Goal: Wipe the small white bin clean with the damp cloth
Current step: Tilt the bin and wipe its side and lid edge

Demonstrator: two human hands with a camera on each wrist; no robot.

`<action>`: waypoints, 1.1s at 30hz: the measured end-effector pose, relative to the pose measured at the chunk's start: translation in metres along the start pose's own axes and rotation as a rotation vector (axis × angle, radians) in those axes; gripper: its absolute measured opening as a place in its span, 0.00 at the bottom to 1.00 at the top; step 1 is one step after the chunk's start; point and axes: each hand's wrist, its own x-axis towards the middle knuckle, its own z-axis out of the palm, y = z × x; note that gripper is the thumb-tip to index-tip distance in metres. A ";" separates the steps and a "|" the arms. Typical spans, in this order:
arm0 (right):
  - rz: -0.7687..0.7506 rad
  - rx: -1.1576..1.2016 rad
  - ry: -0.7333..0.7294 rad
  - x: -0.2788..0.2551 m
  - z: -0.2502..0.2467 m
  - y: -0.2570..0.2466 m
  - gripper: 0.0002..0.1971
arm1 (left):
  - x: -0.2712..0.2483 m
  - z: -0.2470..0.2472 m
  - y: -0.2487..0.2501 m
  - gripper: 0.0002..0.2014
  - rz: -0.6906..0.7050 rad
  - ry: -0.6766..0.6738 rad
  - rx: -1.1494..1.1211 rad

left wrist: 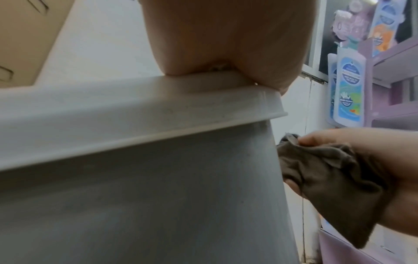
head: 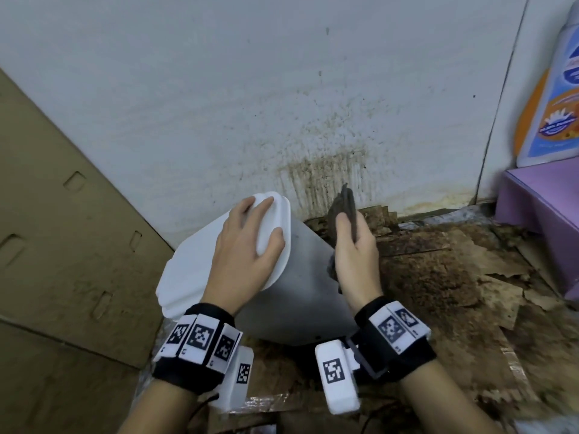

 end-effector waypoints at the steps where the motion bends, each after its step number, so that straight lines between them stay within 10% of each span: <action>1: -0.013 -0.021 -0.024 -0.005 0.007 -0.003 0.26 | 0.000 0.000 -0.001 0.28 0.000 0.005 0.000; 9: 0.014 -0.071 -0.239 -0.040 0.050 -0.010 0.27 | -0.001 0.002 -0.009 0.29 0.009 0.045 0.012; 14: -0.284 -0.484 -0.216 -0.034 0.057 0.006 0.36 | -0.004 0.002 -0.014 0.28 0.019 0.075 0.001; 25: -0.347 -0.316 -0.271 -0.014 0.054 0.047 0.29 | -0.005 0.000 -0.021 0.24 0.008 0.070 0.008; 33: -0.090 -0.362 -0.175 0.005 0.003 0.117 0.31 | -0.004 -0.006 -0.025 0.23 -0.024 0.084 -0.008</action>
